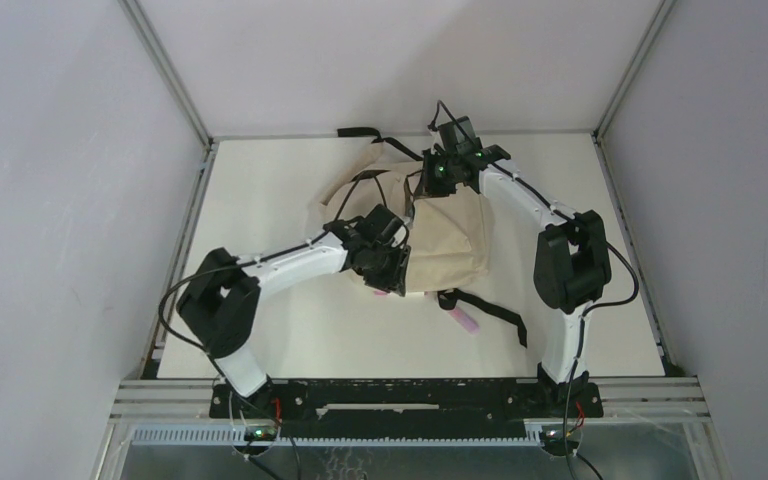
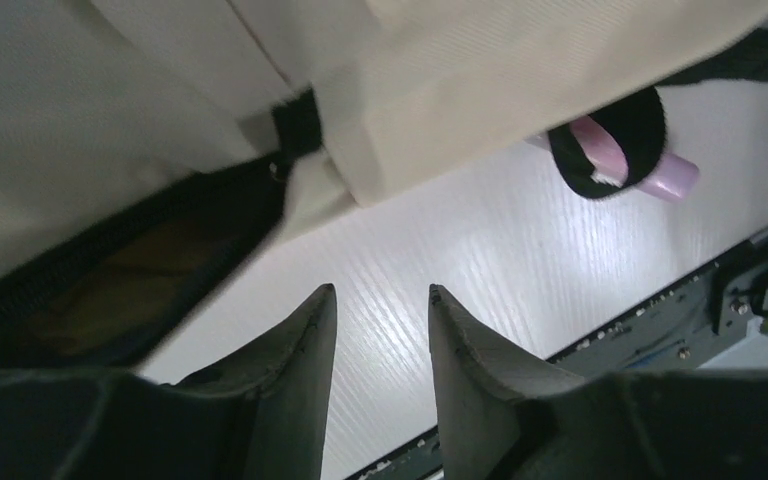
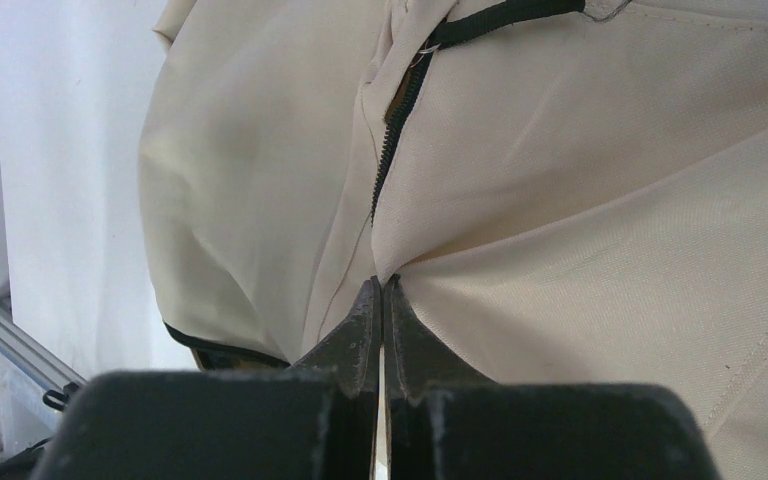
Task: Pack the student bag
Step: Place the stationery in the student bag, then move the student bag to the center of the board.
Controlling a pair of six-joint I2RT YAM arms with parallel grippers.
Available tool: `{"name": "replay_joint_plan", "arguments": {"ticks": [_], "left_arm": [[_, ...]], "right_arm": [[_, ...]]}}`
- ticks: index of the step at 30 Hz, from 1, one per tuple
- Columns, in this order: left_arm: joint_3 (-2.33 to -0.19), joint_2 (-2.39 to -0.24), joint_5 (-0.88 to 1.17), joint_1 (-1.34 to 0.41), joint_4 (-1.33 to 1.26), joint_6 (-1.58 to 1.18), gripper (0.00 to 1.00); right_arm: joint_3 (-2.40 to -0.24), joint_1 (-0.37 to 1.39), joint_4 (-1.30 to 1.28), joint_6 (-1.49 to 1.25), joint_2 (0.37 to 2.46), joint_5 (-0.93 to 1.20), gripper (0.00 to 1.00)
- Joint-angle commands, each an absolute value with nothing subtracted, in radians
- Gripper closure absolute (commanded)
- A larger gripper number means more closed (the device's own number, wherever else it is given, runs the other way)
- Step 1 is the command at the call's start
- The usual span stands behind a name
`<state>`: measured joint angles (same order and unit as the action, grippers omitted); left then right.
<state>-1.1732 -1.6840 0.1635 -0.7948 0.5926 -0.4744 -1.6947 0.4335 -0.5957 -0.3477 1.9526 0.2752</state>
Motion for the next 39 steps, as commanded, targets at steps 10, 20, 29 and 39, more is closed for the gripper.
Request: {"name": "replay_joint_plan", "arguments": {"ticks": [10,20,29,39], "left_arm": [[-1.379,-1.945,0.109,-0.739,0.526,-0.514,0.60],[-1.407,-1.879,0.085,-0.736,0.590,-0.429,0.54],[-1.356,-1.763,0.064,-0.829,0.614,-0.375,0.42],[-1.310,-1.794,0.045,-0.870,0.531,-0.138,0.42]], "right_arm": [[-1.746,0.394,-0.552,-0.354,1.928,0.320,1.00],[-1.776,0.379,-0.565,-0.345,1.945,0.340,1.00],[-1.759,0.383,-0.558,-0.345,1.932,0.343,1.00],[-1.743,0.392,-0.555,-0.347,1.919,0.339,1.00]]}}
